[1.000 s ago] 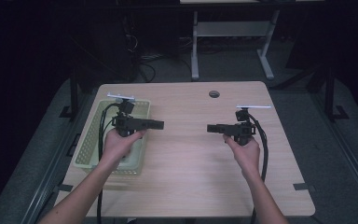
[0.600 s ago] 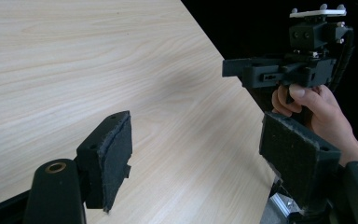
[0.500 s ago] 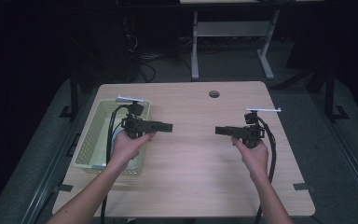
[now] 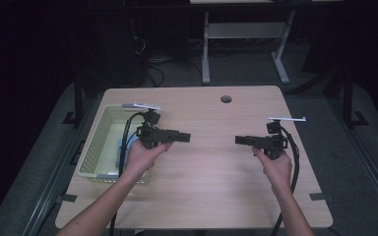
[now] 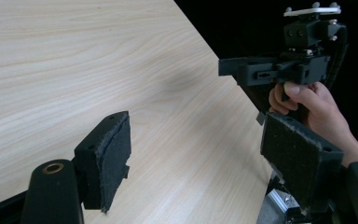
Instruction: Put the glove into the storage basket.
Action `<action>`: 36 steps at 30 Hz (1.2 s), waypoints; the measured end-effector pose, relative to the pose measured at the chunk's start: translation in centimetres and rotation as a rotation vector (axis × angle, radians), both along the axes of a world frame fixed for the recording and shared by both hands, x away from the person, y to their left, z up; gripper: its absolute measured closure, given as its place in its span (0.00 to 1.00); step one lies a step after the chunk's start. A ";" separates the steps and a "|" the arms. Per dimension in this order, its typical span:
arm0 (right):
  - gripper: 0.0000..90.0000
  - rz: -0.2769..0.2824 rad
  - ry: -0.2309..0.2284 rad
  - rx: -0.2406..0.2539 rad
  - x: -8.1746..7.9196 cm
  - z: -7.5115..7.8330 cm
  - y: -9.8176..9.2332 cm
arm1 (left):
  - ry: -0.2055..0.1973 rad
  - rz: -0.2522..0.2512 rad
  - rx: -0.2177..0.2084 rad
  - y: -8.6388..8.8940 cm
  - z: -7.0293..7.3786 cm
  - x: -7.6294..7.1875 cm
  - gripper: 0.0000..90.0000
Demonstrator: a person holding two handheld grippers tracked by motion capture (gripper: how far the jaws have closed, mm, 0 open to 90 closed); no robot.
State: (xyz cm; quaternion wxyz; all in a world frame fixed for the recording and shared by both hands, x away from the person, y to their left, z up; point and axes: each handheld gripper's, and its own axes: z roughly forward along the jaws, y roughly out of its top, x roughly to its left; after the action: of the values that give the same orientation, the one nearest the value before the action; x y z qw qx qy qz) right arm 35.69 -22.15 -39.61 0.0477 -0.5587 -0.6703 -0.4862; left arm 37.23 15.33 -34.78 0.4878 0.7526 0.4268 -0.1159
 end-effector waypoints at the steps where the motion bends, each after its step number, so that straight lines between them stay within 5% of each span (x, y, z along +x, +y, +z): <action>1: 0.38 0.001 0.000 -0.004 -0.1 -0.1 -0.1 | -0.003 -0.007 0.003 -0.1 0.0 0.0 0.27; 36: 0.37 -0.081 0.053 -0.015 -2.5 -2.5 -5.3 | -0.024 -0.111 0.045 -5.3 -2.1 -2.0 0.27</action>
State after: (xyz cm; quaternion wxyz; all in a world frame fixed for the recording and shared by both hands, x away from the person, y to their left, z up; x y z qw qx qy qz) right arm 33.23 -27.46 -42.06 0.0414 -0.5983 -0.6493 -0.4676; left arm 35.26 10.01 -36.90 0.4687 0.7872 0.3811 -0.1239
